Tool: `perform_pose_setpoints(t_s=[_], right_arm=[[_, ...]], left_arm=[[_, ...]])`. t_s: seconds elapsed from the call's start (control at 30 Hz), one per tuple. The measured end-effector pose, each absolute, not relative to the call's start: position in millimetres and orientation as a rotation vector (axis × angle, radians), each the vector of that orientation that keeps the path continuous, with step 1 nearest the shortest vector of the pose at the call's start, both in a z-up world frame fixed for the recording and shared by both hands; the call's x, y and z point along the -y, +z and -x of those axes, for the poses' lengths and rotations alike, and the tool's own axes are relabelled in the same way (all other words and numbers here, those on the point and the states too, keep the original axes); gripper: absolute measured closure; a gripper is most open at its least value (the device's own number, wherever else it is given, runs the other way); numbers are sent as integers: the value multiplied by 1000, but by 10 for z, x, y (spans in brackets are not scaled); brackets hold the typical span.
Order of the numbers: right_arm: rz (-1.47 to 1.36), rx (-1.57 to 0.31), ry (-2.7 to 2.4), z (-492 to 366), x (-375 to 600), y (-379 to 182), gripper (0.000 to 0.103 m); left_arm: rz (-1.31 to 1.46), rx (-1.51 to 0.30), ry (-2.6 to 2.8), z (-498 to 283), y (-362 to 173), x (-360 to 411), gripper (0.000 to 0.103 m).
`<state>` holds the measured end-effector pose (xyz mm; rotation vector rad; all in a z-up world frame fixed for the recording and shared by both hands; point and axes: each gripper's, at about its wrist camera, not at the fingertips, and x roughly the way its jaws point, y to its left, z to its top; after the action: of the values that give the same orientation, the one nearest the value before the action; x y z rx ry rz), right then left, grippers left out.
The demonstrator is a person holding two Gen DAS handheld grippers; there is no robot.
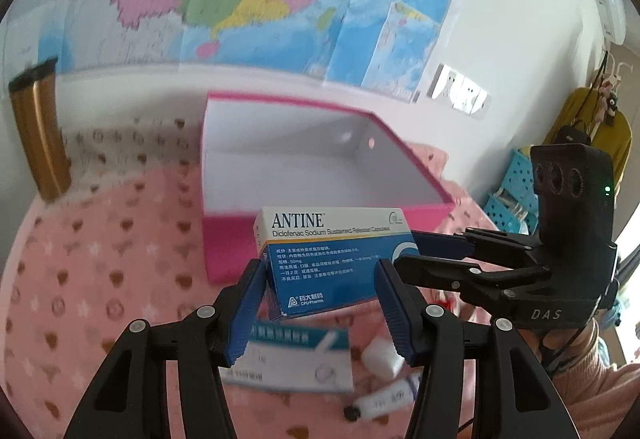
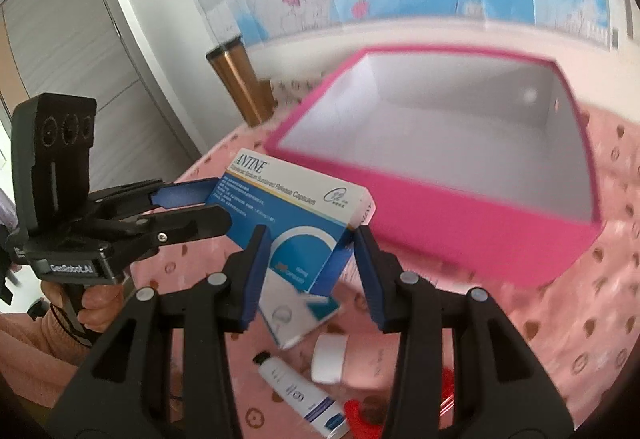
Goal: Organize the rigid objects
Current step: 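Lift the ANTINE box with the right gripper and lower it into the pink box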
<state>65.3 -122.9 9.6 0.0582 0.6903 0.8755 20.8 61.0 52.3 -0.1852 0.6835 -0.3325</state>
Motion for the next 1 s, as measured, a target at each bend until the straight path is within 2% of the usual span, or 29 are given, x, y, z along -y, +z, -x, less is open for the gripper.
perform_pose_setpoints(t_s=[0.2,0.4,0.8,1.0], right_arm=[[-46,-625,858,-865,1222,364,57],[-56,-642,847,-1199,1165,408,57],[-81,-789,860,-1702,1052,87,57],[-104,-879,869,-1875,974,-111,57]], left_arm=[[185,-646,-312,-512,746,-647,47],[185,-651,-279,-826,795,-664,46],[190,-812,-206,-1254,389,-657,46],[158,-833,-159,-1325,341,-625,46]])
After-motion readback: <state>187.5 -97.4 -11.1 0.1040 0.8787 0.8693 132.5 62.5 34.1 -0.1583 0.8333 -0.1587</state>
